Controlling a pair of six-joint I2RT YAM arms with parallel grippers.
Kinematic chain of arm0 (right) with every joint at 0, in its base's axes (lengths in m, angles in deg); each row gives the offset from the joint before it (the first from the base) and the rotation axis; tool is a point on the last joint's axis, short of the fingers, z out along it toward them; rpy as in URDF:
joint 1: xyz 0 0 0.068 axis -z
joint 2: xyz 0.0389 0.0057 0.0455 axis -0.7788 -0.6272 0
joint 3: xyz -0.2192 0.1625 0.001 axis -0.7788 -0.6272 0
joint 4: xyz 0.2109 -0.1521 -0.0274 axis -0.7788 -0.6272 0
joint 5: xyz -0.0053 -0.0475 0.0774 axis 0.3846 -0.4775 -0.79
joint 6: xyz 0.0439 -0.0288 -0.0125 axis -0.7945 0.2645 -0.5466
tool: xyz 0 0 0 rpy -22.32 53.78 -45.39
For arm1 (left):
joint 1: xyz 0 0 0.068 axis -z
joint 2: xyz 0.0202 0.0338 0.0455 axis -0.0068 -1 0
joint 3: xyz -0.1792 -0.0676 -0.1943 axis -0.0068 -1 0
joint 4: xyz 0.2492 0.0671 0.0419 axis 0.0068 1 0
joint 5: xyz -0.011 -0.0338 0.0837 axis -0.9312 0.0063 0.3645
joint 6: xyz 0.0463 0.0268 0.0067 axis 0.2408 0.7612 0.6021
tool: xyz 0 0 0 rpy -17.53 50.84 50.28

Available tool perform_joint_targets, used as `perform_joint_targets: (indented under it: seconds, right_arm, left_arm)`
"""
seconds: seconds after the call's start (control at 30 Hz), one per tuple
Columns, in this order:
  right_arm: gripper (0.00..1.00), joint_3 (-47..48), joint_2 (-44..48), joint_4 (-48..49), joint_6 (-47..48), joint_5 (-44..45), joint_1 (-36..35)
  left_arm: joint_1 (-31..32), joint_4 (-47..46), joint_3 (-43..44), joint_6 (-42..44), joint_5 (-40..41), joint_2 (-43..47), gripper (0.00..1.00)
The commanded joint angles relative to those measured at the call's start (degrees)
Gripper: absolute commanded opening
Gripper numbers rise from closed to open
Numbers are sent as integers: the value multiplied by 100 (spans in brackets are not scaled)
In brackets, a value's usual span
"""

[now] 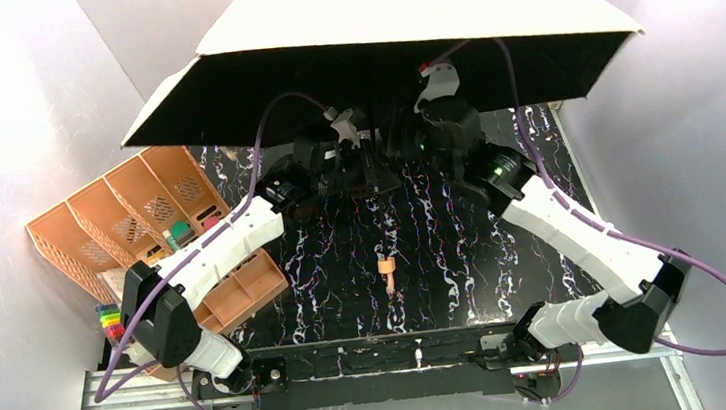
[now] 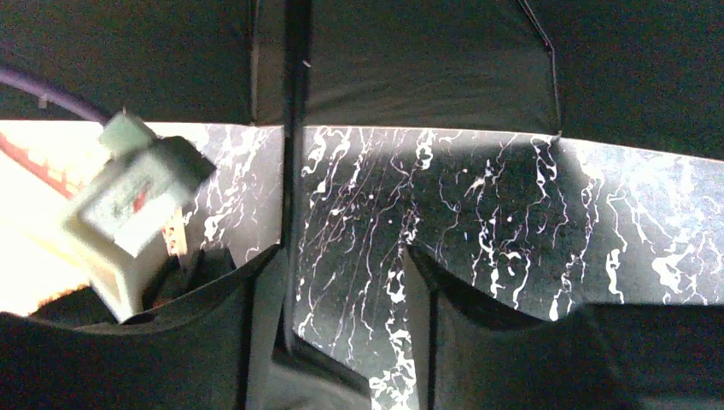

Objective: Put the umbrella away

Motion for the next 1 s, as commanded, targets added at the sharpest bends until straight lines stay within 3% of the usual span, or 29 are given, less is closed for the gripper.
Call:
perform_joint_targets:
  seconds: [0.0, 0.2, 0.37, 0.5, 0.97]
  right_arm:
    - [66, -793, 817, 1186, -120, -268, 16]
    - [77, -1483, 1181, 1767, -526, -1182, 535]
    - [78, -1550, 954, 2271, -1322, -3037, 1461]
    - [77, -1626, 766, 3180, -1659, -3787, 1712]
    - [78, -1442, -544, 4995, -2389, -4269, 1795]
  left_arm:
    - [-64, 344, -113, -217, 169, 330, 0]
    - [-67, 543, -96, 20, 128, 327, 0]
    - [-64, 763, -198, 226, 177, 414, 0]
    - [-69, 798, -402, 252, 169, 503, 0]
    - [-64, 751, -866, 224, 147, 839, 0]
